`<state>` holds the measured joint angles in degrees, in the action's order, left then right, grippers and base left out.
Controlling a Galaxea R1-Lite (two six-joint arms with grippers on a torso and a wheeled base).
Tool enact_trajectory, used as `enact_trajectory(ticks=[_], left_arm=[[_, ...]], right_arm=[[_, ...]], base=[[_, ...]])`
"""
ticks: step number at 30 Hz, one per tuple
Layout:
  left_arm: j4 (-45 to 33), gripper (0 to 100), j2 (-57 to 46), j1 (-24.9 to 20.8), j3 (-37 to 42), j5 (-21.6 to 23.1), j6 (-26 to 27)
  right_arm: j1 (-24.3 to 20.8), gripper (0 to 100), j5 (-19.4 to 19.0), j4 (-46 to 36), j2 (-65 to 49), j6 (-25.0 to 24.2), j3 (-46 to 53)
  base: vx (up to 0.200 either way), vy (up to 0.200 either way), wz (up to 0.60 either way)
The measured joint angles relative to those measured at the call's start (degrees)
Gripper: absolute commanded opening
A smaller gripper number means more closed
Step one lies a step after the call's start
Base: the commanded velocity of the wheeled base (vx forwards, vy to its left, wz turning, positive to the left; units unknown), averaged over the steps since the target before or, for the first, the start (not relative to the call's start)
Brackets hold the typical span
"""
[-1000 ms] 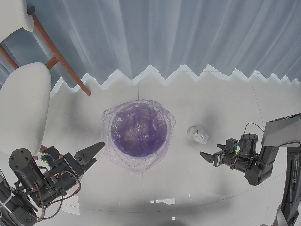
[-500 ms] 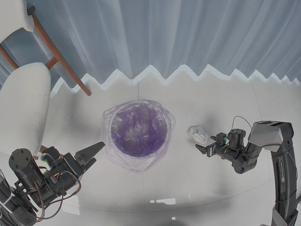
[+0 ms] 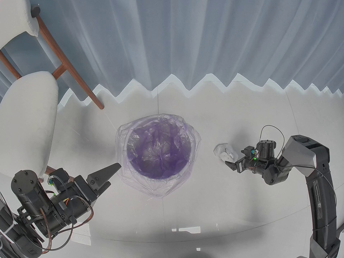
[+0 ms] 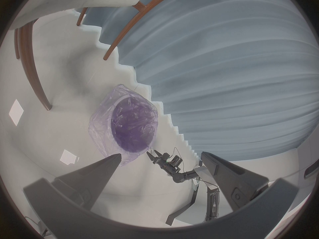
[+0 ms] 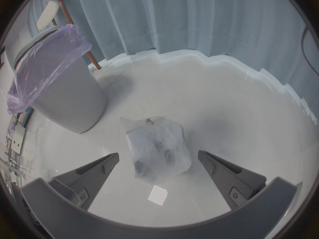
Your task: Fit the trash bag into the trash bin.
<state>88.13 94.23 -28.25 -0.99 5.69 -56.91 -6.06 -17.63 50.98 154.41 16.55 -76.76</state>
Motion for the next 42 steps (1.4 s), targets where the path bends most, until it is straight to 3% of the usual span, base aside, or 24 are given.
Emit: enact_trajectory(ticks=[3,4,12,18,23,28,31,37,42], left_arm=[[0.0,100,0.0,0.0,0.0,0.0,0.0],[0.0,100,0.0,0.0,0.0,0.0,0.0],[0.0,100,0.4,0.1,0.0,-0.5,0.0],[0.4,100,0.4,0.3,0.0,-1.0,0.1],[0.5,100,-1.4,1.3,0.0,-0.1,1.5],[0.5,100,-4.3,2.6,-0.6,4.4,3.1],[0.4,100,-6.5,3.5,-1.6,8.6,3.9],[0.3,100,-9.8,4.8,-4.6,13.7,5.8],[0.2,100,-11.3,5.6,-6.4,15.5,9.1]], right_arm=[[0.0,100,-0.1,-0.6,1.0,0.7,-2.3],[0.0,0,-0.2,-0.7,1.4,0.8,-3.0],[-0.1,0,-2.0,-0.6,3.2,1.0,-4.5],[-0.1,0,-5.3,5.0,3.0,1.4,-3.1],[-0.1,0,-5.5,7.0,-2.3,-2.2,2.2],[-1.1,0,-5.3,7.9,-12.6,-8.8,10.1],[-3.8,0,-4.0,8.2,-20.6,-16.4,15.3],[-16.3,0,1.8,10.2,-34.2,-29.8,21.9],[-25.0,0,5.1,12.9,-38.9,-33.1,23.2]], base=[[0.000,0.000,0.00],[0.000,0.000,0.00],[0.000,0.000,0.00],[0.000,0.000,0.00],[0.000,0.000,0.00],[0.000,0.000,0.00],[0.000,0.000,0.00],[0.000,0.000,0.00],[0.000,0.000,0.00]])
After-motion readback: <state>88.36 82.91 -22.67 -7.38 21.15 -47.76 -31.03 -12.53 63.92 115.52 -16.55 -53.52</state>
